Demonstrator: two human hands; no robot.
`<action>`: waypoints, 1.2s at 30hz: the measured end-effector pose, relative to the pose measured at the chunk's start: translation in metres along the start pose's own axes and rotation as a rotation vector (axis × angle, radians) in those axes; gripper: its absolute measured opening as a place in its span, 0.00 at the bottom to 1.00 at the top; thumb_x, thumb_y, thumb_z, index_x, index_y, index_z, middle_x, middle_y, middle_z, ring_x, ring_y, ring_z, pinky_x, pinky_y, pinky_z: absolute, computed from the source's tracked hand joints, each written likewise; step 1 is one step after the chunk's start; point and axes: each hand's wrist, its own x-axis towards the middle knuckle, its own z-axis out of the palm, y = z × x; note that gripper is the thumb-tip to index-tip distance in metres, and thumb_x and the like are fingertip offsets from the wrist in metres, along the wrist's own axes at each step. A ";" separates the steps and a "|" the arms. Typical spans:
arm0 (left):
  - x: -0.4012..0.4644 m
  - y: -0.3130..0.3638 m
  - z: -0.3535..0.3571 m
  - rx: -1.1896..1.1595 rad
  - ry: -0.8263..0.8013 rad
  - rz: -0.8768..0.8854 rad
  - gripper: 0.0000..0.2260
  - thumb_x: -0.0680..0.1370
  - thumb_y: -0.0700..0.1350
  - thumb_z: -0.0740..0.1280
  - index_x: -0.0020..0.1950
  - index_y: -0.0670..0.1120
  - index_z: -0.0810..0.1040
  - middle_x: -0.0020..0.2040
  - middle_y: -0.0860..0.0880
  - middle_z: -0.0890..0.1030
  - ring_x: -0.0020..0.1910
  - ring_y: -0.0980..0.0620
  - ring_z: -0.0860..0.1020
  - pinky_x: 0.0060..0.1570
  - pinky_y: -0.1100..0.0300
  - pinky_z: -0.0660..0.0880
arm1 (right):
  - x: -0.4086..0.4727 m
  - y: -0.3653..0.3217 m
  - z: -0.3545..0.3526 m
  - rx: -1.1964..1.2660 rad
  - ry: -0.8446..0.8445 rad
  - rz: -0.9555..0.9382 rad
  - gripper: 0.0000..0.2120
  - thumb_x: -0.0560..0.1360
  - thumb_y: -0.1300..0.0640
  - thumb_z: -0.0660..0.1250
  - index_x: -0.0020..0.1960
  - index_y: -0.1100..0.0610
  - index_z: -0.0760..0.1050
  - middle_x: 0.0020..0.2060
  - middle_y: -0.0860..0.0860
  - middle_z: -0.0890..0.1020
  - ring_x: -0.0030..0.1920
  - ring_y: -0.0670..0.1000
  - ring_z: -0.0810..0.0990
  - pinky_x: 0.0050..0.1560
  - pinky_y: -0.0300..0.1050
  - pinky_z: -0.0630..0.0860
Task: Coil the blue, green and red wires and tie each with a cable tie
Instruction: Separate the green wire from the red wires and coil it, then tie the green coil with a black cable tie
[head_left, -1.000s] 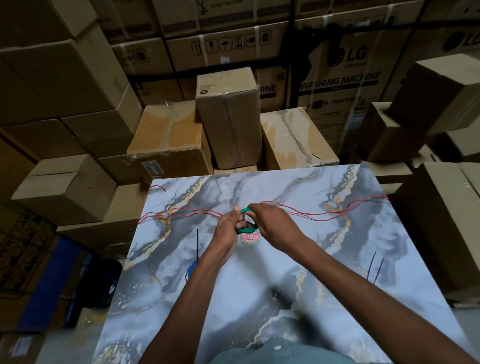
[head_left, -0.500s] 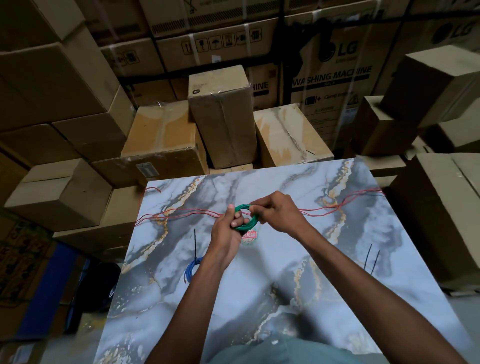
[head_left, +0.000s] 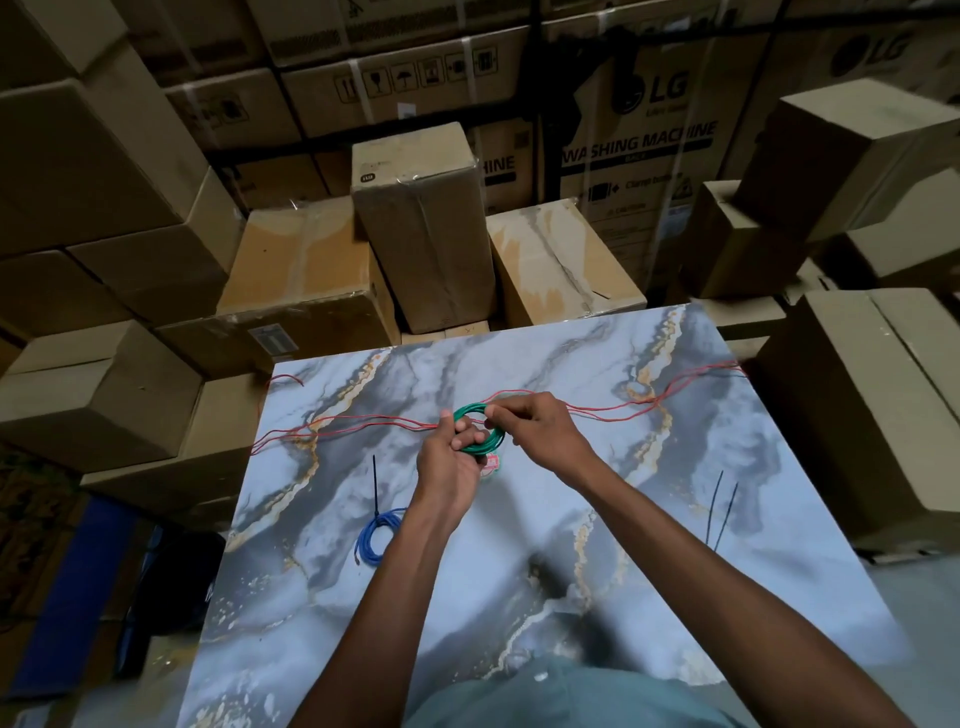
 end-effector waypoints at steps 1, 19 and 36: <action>0.001 -0.003 0.000 0.015 0.006 0.008 0.19 0.86 0.50 0.52 0.37 0.46 0.66 0.22 0.54 0.63 0.26 0.56 0.72 0.38 0.59 0.65 | 0.000 0.004 -0.001 0.041 -0.011 0.035 0.09 0.81 0.53 0.68 0.45 0.51 0.85 0.37 0.42 0.83 0.36 0.37 0.78 0.42 0.36 0.71; 0.021 -0.081 -0.006 0.705 -0.063 -0.008 0.15 0.85 0.47 0.57 0.40 0.45 0.71 0.25 0.56 0.72 0.24 0.60 0.70 0.37 0.59 0.66 | -0.056 0.139 -0.055 0.084 0.544 0.453 0.13 0.79 0.53 0.68 0.44 0.61 0.84 0.40 0.57 0.86 0.40 0.53 0.81 0.46 0.47 0.76; 0.022 -0.125 0.002 0.823 -0.065 -0.134 0.17 0.85 0.51 0.56 0.41 0.46 0.73 0.24 0.55 0.72 0.36 0.51 0.72 0.50 0.52 0.66 | -0.104 0.196 -0.101 -0.596 0.578 0.606 0.08 0.75 0.68 0.65 0.52 0.67 0.81 0.47 0.65 0.82 0.50 0.67 0.81 0.48 0.50 0.77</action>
